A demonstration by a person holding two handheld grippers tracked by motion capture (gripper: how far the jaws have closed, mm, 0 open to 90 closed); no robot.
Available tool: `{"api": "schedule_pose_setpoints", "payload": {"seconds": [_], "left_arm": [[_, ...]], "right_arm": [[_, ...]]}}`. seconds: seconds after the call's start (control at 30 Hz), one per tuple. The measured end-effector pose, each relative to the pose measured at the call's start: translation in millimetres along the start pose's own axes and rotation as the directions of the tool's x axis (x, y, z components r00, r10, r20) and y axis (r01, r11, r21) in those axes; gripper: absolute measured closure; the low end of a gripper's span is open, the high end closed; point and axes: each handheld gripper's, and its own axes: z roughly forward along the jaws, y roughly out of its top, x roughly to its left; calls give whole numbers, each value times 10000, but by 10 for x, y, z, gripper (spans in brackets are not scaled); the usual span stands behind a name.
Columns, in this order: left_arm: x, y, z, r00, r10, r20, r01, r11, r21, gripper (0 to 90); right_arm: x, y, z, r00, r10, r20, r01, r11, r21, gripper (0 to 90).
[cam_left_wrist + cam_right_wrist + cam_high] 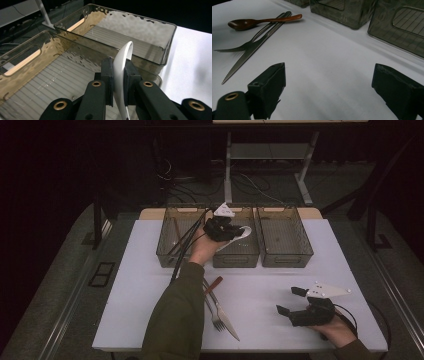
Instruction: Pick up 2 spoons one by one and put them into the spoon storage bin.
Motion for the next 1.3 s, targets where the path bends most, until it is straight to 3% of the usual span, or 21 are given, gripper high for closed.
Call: {"api": "schedule_pose_setpoints", "payload": {"seconds": [0.2,0.3,0.4,0.43,0.47,0.53,0.67,0.77,0.83,0.93,1.17,1.3], "left_arm": [[17,-39,145,9996,-188,-230,193,9996,210,812],[21,-64,188,9995,25,-307,-4,9977,681,811],[-2,-97,243,9992,-206,-351,231,9971,729,806],[4,-100,241,9991,-93,-403,126,9964,836,787],[0,-101,251,9990,-235,-381,261,9972,700,730],[-11,-95,243,9990,-276,-347,296,9979,584,706],[-9,-68,195,9996,-150,-238,165,9980,608,663],[-34,-59,174,9988,-440,-204,445,9987,252,627],[-33,-55,131,9992,-382,-132,386,9987,326,594],[-84,-70,73,9968,-773,-200,777,9968,165,532],[-105,-151,-180,9953,-945,-198,947,9954,124,437],[-146,-238,-357,9919,-1265,-142,1265,9920,10,391]], "right_arm": [[-2,-2,-2,10000,-7,-8,7,10000,-45,122],[-6,-2,-7,10000,61,-34,-61,10000,-26,122],[-5,-2,-9,10000,33,-40,-33,10000,-17,122],[-4,-2,-7,10000,1,-28,-1,10000,-19,122],[-3,-2,-6,10000,-31,-32,31,10000,-5,122],[-1,-1,-5,10000,-37,-55,37,10000,11,122],[-4,-3,-3,10000,-5,-51,5,10000,-13,122],[-4,-3,-4,10000,31,-61,-31,10000,9,122],[-6,-3,-2,10000,-24,-43,24,10000,3,122],[-8,-3,3,10000,-28,-43,28,10000,1,122],[-15,-1,9,10000,10,-6,-10,10000,53,122],[-16,-2,9,10000,19,22,-19,10000,74,122]]}}
